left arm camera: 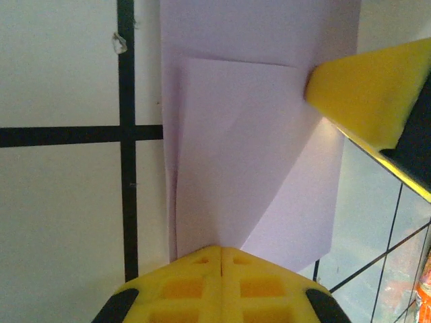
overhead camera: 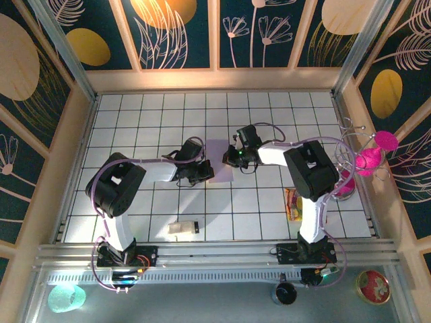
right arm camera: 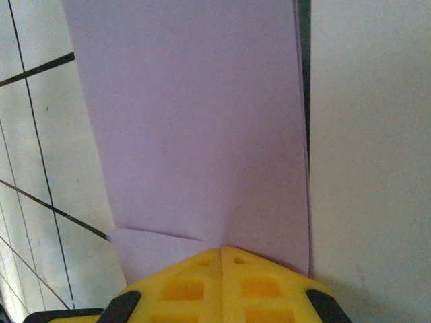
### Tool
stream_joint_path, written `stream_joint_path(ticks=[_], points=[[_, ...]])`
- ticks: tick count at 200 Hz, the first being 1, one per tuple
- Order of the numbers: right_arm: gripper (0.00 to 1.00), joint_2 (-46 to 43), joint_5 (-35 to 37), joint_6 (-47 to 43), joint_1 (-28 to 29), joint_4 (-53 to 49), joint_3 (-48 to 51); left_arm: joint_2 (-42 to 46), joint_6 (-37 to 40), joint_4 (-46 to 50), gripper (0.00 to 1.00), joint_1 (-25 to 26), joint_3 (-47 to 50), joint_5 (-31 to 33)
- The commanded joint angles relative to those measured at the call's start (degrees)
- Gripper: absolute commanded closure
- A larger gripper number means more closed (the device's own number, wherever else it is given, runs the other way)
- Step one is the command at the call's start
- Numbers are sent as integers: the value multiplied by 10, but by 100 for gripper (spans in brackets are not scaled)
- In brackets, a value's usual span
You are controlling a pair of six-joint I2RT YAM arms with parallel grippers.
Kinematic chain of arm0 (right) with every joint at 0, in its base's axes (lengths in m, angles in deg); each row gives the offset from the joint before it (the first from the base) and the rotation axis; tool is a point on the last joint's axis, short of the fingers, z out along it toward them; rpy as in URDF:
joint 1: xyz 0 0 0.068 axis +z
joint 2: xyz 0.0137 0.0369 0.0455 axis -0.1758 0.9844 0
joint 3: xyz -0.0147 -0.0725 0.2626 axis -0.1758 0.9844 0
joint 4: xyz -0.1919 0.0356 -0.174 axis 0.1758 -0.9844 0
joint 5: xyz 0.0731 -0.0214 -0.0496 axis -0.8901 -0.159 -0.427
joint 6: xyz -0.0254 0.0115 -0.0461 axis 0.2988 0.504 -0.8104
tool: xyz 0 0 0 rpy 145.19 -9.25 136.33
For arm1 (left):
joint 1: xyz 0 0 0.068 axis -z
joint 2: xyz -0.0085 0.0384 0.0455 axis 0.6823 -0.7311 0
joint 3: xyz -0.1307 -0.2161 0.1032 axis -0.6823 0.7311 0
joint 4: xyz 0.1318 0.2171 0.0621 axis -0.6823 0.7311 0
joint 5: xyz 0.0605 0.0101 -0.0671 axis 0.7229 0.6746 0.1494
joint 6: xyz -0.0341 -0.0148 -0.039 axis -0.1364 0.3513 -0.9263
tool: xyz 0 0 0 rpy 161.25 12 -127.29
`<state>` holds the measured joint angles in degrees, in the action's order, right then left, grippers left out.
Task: Fold a paper plane with a square sheet of paper (pick it up from the middle)
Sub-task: Fold the triangle a second time at the center of the table.
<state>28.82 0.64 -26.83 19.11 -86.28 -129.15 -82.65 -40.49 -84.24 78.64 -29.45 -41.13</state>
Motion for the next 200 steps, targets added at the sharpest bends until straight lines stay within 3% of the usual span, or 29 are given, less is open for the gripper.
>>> stream_joint_path(ticks=[1, 35, 105, 160, 200], points=[[100, 20, 23, -11, -1, -37, -14, 26, 4, -8, 100, 0, -14, -18], [100, 24, 30, -9, -5, -40, -8, 12, -1, -26, 100, 0, -42, -25], [100, 31, 28, -4, -5, -45, -7, -66, 29, 37, 100, 2, -106, -29], [100, 46, 42, 1, -8, -65, -7, -54, 49, 56, 100, 2, -49, -32], [100, 54, 51, 0, -13, -75, -5, -23, 101, 123, 100, 2, -6, -15]])
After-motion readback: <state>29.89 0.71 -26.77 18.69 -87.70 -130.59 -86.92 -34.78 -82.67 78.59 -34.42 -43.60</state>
